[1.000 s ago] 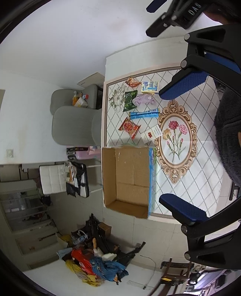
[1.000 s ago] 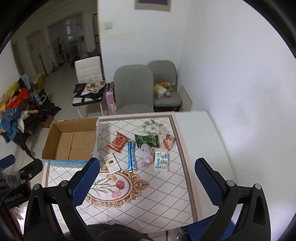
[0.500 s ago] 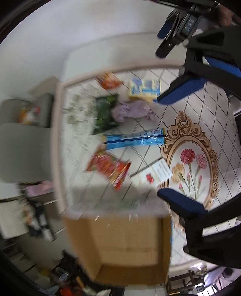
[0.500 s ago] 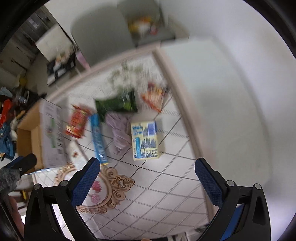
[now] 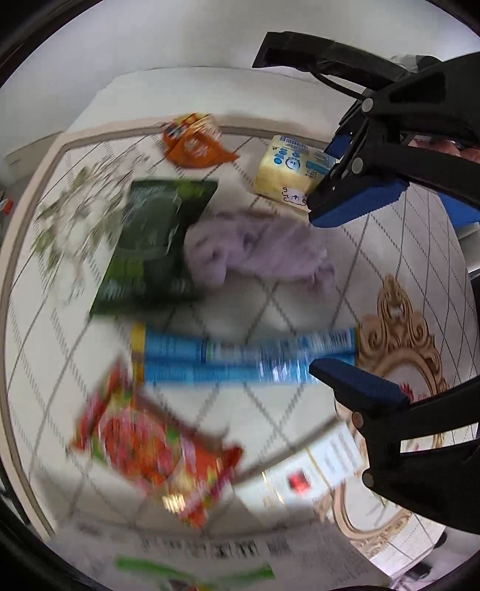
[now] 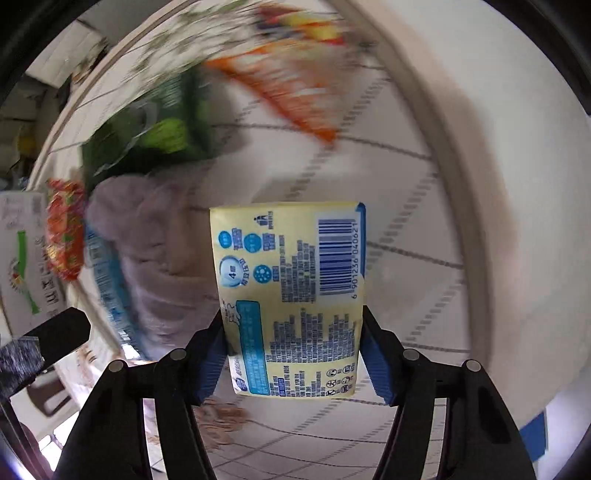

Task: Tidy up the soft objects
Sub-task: 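Grasp the yellow milk carton with the right tool while the left tool grasps the lavender towel, then carry towel and carton into the box and open both tools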

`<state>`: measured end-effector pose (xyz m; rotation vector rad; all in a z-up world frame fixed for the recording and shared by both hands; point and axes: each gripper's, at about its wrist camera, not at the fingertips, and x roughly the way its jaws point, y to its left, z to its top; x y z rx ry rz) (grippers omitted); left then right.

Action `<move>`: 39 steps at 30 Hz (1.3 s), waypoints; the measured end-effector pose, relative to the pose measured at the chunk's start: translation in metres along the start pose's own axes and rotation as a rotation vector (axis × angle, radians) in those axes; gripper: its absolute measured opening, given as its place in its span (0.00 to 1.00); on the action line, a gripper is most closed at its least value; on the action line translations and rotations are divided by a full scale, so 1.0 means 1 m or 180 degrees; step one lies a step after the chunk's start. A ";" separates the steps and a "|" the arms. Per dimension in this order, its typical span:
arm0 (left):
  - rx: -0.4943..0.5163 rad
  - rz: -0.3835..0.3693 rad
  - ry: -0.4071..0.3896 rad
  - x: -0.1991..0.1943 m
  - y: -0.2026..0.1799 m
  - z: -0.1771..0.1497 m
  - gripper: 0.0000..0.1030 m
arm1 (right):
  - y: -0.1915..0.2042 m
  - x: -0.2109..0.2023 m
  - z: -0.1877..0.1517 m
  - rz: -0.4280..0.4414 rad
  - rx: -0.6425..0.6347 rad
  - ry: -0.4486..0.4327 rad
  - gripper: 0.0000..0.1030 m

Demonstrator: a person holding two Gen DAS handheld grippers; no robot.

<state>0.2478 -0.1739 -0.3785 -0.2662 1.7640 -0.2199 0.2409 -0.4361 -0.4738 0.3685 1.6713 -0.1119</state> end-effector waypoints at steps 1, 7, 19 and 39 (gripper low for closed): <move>0.0049 0.0017 0.0037 0.007 -0.008 0.004 0.70 | -0.005 0.003 0.000 0.0029 0.0013 0.0019 0.65; 0.0294 0.0314 0.0284 0.060 -0.043 0.023 0.70 | -0.017 0.024 -0.002 0.0136 -0.0020 0.0128 0.67; 0.0455 0.0761 -0.0347 0.016 -0.041 -0.013 0.35 | 0.016 0.016 -0.029 0.0045 -0.0019 -0.0002 0.64; 0.0181 0.0357 -0.1656 -0.244 0.116 -0.117 0.35 | 0.254 -0.177 -0.148 0.0861 -0.1212 -0.0650 0.63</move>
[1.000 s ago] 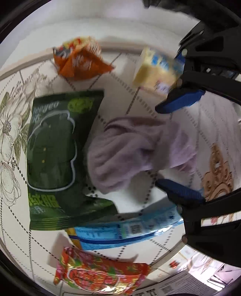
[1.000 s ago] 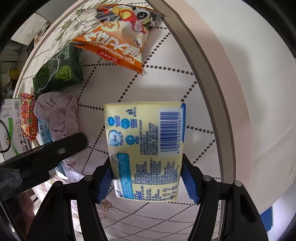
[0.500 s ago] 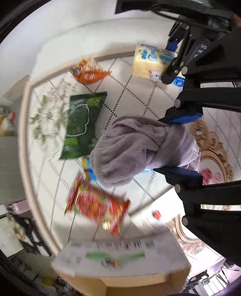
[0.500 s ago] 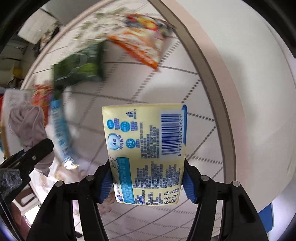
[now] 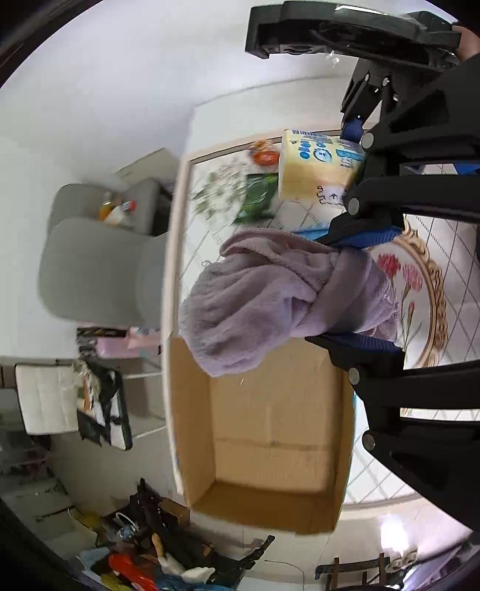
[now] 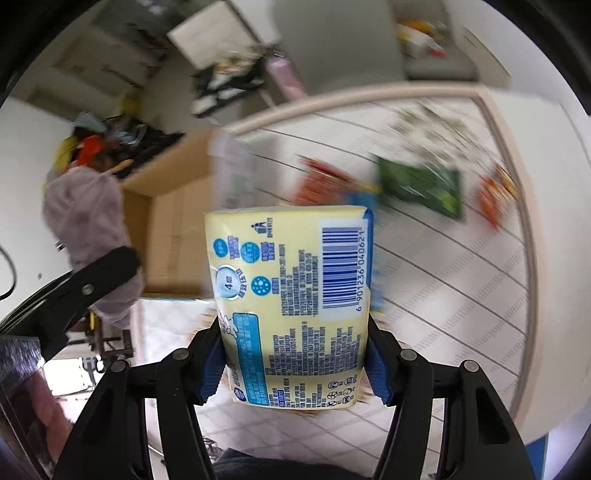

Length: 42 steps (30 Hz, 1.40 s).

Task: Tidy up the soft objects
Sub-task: 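Carry towel and carton into the box and open both tools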

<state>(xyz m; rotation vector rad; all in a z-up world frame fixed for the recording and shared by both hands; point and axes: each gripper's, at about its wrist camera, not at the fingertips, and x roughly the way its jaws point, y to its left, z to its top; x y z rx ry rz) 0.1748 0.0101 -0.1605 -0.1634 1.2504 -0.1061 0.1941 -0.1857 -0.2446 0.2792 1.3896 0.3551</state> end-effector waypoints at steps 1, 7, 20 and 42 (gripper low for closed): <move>-0.0024 -0.0013 -0.0010 -0.008 0.014 0.004 0.35 | 0.014 -0.001 0.005 0.0025 -0.0037 -0.0014 0.63; -0.0255 -0.0144 0.0117 0.004 0.103 0.047 0.35 | 0.106 0.037 0.051 -0.0038 -0.0245 -0.0035 0.63; -0.0330 -0.0399 0.0914 0.148 0.188 0.120 0.38 | 0.156 0.194 0.138 -0.0545 -0.0174 0.0299 0.64; -0.0203 0.0203 0.0618 0.127 0.216 0.089 0.98 | 0.146 0.210 0.113 -0.0815 -0.0137 0.0431 0.91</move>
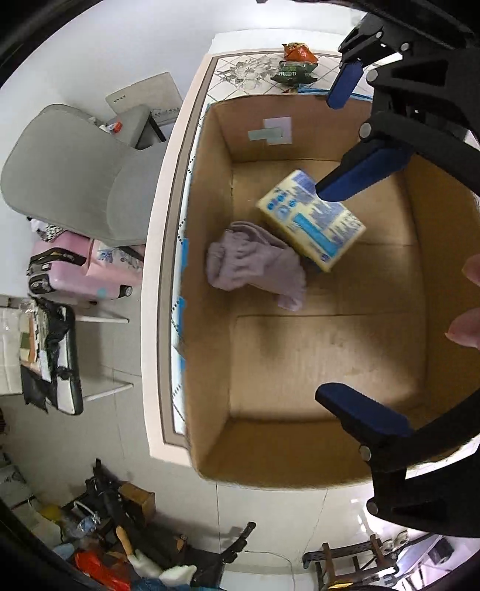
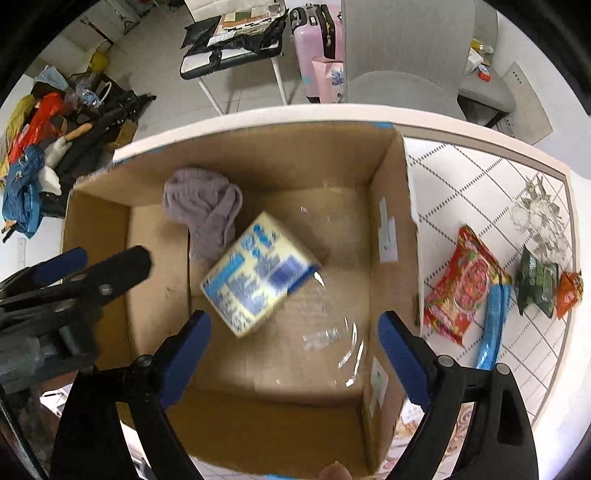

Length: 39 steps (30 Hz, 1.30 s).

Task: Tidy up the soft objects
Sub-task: 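Carry towel and carton into the box and open both tools, then grasp the red candy bag with the left tool while the right tool grasps the green Deeyeo bag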

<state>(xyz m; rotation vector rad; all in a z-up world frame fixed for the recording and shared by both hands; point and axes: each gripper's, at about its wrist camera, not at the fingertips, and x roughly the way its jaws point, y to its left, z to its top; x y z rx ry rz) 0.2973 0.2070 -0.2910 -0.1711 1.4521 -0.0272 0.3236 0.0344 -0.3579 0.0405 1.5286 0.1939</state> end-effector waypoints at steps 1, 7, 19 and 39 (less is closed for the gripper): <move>-0.0016 0.0007 -0.0018 -0.004 0.002 -0.007 0.98 | 0.000 -0.002 -0.006 -0.0004 -0.0008 0.0008 0.91; -0.0066 0.0125 -0.0238 -0.038 0.003 -0.048 0.98 | 0.002 -0.024 -0.048 0.0013 -0.0122 -0.0085 0.91; -0.0362 0.0196 -0.0597 -0.113 -0.022 -0.113 0.98 | -0.004 -0.096 -0.105 0.0362 -0.0424 -0.0369 0.91; 0.0180 0.0237 -0.0072 -0.017 -0.270 -0.029 0.98 | -0.394 -0.020 -0.046 0.1072 0.2385 0.0175 0.91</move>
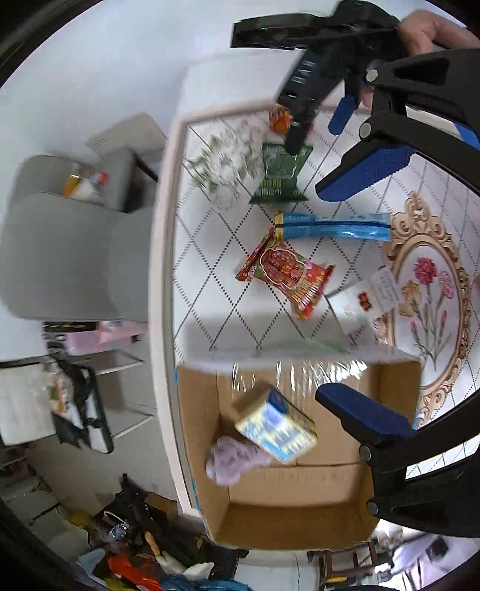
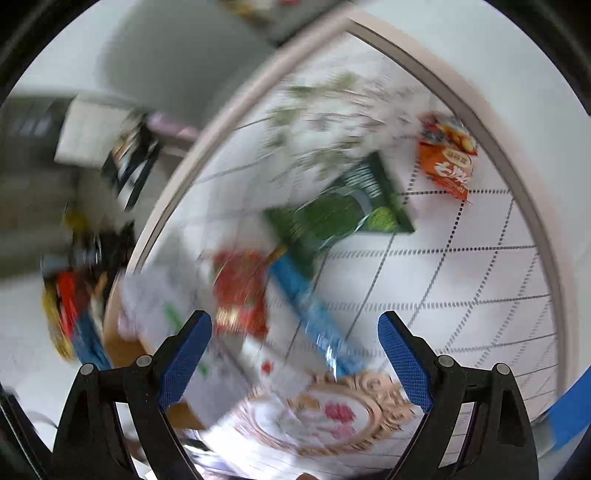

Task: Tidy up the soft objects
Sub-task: 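Grasp the red candy bag with the left tool while the right tool grasps the green Deeyeo bag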

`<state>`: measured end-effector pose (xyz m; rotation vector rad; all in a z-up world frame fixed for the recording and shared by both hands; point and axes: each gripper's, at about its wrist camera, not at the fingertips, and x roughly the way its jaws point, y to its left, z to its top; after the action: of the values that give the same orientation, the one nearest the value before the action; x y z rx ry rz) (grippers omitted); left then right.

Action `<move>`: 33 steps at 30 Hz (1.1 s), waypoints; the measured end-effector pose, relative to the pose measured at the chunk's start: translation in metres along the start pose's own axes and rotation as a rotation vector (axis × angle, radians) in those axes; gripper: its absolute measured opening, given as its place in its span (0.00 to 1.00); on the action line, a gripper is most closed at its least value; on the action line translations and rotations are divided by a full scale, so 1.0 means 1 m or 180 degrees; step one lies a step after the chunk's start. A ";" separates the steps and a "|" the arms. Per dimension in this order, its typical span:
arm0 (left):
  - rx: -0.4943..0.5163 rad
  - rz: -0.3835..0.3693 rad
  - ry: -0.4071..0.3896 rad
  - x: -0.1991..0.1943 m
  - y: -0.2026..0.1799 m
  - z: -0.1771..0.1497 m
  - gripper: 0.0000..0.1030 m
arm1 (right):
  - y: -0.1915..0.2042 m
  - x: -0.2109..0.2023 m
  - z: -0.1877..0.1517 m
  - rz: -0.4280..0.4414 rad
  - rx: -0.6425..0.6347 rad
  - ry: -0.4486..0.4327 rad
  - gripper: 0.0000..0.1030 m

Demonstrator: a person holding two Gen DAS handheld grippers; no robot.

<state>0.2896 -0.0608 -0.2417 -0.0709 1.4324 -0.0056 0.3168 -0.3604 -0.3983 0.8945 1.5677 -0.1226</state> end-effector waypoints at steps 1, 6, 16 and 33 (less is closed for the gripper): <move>0.0026 0.0073 0.0071 0.015 -0.007 0.008 0.98 | -0.005 0.011 0.013 0.0044 0.0137 0.0074 0.91; 0.0098 0.0262 0.0348 0.065 -0.022 0.030 0.98 | -0.012 0.056 0.050 -0.0087 0.0553 0.0244 0.90; 0.0233 0.0065 0.0902 0.130 -0.024 0.039 0.98 | -0.014 0.089 0.024 -0.1040 -0.0463 0.0483 0.46; 0.0599 0.0211 0.0992 0.198 -0.046 0.016 0.49 | -0.014 0.103 -0.052 -0.1635 -0.1333 0.0268 0.48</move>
<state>0.3342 -0.1154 -0.4330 0.1380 1.7384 -0.1005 0.2737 -0.2937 -0.4832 0.1623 1.7875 -0.1151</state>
